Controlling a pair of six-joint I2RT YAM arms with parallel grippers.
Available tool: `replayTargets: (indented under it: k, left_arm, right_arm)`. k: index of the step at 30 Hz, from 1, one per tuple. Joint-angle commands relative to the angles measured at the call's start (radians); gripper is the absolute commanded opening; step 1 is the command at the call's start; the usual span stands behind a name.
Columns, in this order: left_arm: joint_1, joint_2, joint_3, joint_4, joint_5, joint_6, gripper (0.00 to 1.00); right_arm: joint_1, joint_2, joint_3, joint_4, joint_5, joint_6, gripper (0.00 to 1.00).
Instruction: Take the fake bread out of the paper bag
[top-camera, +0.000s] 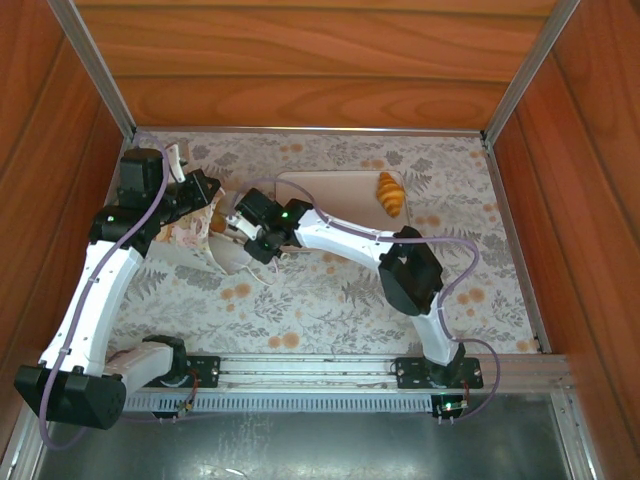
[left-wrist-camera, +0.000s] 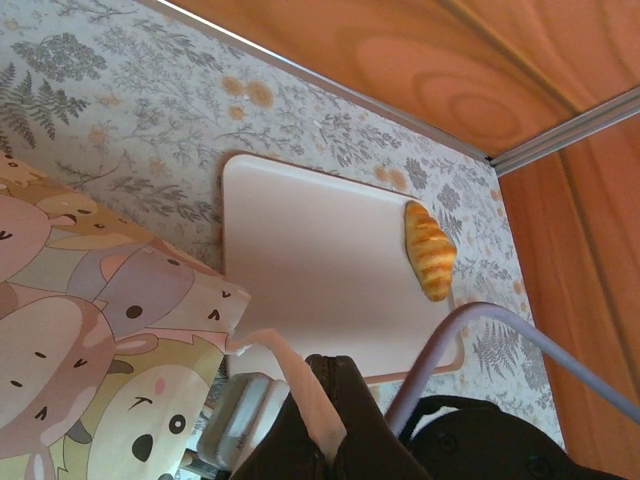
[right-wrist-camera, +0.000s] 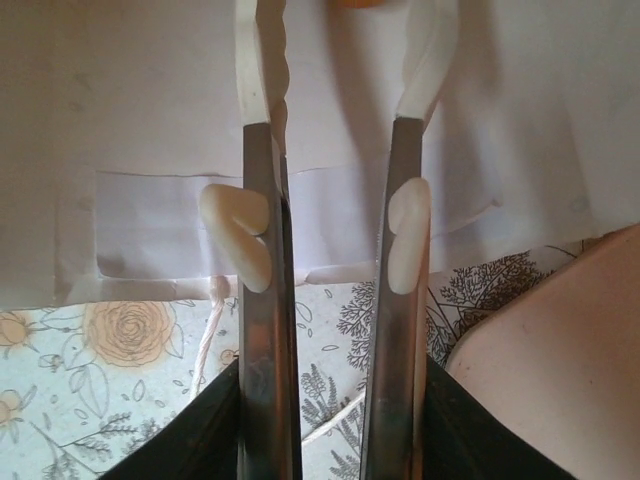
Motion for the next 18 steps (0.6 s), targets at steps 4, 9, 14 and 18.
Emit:
replayTargets:
  k: [4, 9, 14, 18]
  left_arm:
    - [0.0, -0.003, 0.014, 0.006, -0.018, 0.015, 0.0]
    - [0.001, 0.002, 0.011, 0.006, -0.014, 0.014, 0.0]
    - [0.001, 0.004, 0.012, 0.005, -0.007, 0.012, 0.0]
    - [0.0, 0.001, 0.01, 0.005, 0.002, 0.012, 0.0]
  right_arm:
    - [-0.004, -0.183, -0.091, -0.052, -0.091, 0.128, 0.38]
    - [-0.028, -0.239, -0.158, -0.088, -0.282, 0.216, 0.4]
    - [-0.079, -0.201, -0.115, -0.177, -0.431, 0.3, 0.43]
    - [-0.117, -0.172, -0.086, -0.205, -0.501, 0.347, 0.52]
